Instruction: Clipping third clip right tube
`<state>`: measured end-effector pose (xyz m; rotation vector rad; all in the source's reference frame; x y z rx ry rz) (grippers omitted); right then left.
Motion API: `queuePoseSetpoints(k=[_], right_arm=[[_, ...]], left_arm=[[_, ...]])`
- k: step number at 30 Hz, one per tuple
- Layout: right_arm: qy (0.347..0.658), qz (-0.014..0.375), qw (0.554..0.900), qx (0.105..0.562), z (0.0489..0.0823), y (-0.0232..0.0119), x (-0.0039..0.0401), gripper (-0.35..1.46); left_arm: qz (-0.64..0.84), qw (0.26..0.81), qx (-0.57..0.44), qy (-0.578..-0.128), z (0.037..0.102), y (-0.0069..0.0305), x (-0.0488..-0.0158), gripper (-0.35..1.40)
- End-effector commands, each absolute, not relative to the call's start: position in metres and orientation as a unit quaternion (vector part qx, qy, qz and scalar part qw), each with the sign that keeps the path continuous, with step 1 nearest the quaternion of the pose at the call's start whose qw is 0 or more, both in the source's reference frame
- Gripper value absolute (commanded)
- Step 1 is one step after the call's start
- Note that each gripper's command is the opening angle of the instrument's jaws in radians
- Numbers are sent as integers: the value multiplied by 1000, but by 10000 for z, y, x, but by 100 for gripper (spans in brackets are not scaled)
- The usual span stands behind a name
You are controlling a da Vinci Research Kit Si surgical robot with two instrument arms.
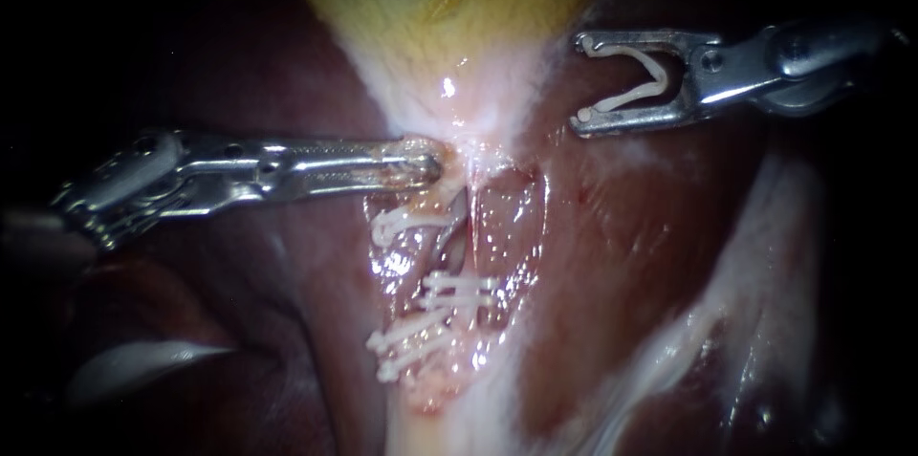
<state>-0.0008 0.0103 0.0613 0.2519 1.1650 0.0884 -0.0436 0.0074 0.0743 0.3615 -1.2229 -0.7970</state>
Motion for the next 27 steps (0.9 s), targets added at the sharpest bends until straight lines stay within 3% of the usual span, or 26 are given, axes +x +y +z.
queuePoseSetpoints(k=[1, 27], right_arm=[[548, 41, 827, 119, 613, 103, -8, 47], [549, 41, 827, 119, 610, 101, -8, 47]], left_arm=[[-362, 731, 164, -555, 743, 74, -434, -35], [-381, 708, 155, -573, 650, 111, -361, -35]])
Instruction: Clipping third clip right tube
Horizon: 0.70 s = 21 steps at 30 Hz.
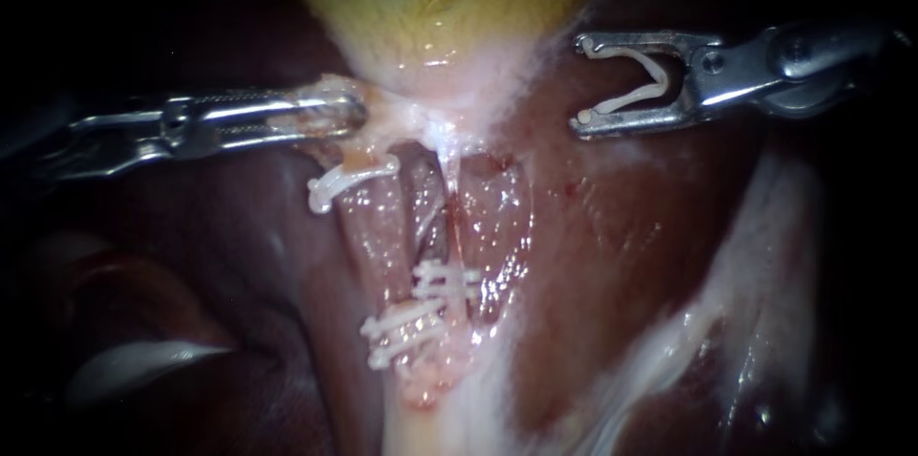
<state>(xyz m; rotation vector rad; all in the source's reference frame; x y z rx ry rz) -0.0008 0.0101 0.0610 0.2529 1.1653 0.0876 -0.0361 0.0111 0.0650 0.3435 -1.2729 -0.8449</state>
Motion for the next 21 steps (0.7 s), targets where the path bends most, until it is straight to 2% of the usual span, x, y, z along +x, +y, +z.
queuePoseSetpoints(k=[1, 7, 14, 21], right_arm=[[549, 41, 826, 119, 610, 101, -8, 47], [548, 48, 826, 124, 608, 99, -7, 47], [545, 81, 822, 144, 598, 82, 4, 47], [526, 113, 822, 187, 599, 59, 24, 47]], left_arm=[[-383, 709, 154, -573, 648, 111, -359, -35], [-383, 708, 153, -573, 648, 111, -356, -35], [-384, 708, 152, -573, 649, 109, -358, -35], [-384, 708, 151, -573, 648, 107, -359, -35]])
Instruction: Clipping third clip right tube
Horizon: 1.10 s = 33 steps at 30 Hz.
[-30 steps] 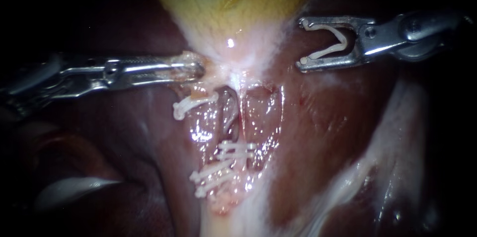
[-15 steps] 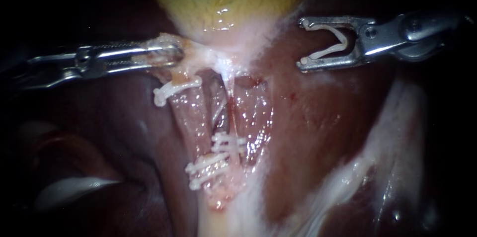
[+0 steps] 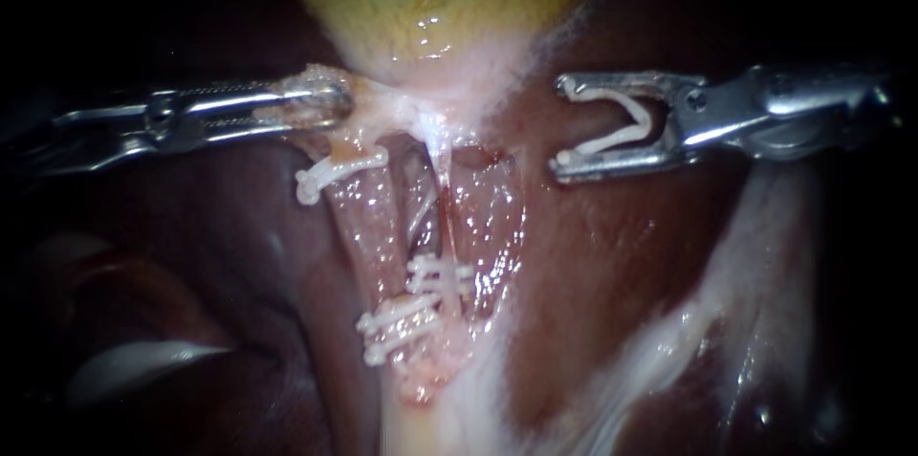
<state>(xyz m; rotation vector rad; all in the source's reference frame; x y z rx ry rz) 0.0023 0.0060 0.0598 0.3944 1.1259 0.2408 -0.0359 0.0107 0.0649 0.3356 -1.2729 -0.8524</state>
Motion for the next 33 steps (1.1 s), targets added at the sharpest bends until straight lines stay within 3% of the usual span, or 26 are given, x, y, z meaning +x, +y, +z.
queuePoseSetpoints(k=[1, 6, 33], right_arm=[[525, 116, 821, 192, 601, 56, 26, 47], [520, 138, 815, 214, 611, 45, 35, 47], [506, 172, 799, 275, 660, 13, 99, 47]], left_arm=[[-384, 708, 151, -573, 648, 107, -359, -35], [-384, 708, 151, -573, 648, 107, -359, -35], [-386, 708, 149, -572, 642, 104, -362, -35]])
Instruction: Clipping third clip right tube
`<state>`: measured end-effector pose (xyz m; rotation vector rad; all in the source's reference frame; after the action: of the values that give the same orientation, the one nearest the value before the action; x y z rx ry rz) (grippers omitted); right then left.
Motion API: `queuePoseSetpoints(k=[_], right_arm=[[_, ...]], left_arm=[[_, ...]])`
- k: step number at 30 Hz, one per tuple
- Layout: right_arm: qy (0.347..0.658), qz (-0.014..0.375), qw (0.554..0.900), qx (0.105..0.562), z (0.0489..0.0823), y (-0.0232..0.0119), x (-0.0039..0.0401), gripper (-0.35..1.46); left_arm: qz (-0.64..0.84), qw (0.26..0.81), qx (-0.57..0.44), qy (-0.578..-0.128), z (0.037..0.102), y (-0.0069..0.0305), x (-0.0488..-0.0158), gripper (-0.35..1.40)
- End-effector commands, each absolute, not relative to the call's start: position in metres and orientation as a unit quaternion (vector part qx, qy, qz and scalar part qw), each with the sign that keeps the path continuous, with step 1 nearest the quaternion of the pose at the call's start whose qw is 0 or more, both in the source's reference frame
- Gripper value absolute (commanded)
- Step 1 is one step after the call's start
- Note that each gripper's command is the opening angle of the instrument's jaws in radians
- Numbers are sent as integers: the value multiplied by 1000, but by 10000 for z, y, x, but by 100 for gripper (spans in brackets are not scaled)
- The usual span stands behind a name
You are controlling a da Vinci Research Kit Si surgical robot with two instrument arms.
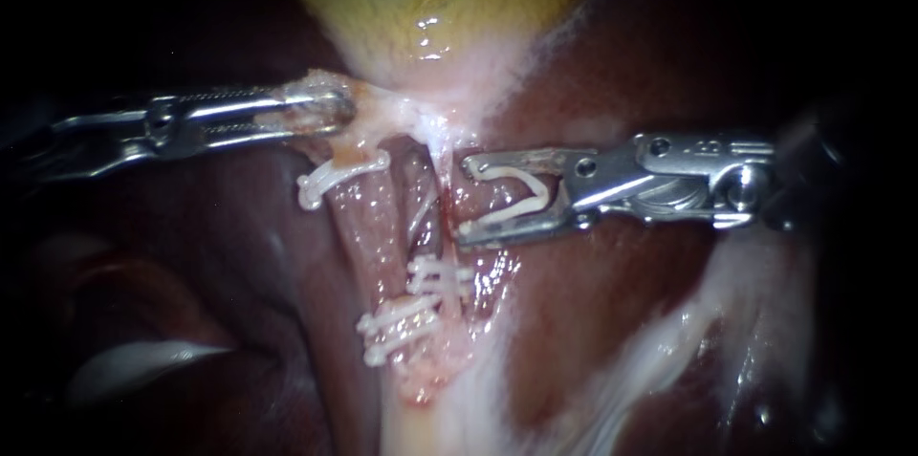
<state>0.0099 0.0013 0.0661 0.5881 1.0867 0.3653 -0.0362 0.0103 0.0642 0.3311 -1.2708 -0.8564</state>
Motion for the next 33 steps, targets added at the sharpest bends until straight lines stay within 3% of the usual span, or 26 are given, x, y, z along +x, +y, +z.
queuePoseSetpoints(k=[1, 23, 33], right_arm=[[506, 172, 798, 277, 662, 12, 101, 47], [527, 188, 766, 318, 676, 9, 132, 43], [560, 218, 715, 357, 677, 12, 140, 43]], left_arm=[[-386, 708, 149, -572, 642, 103, -363, -35], [-386, 708, 149, -572, 641, 103, -363, -35], [-386, 708, 149, -572, 641, 102, -363, -35]])
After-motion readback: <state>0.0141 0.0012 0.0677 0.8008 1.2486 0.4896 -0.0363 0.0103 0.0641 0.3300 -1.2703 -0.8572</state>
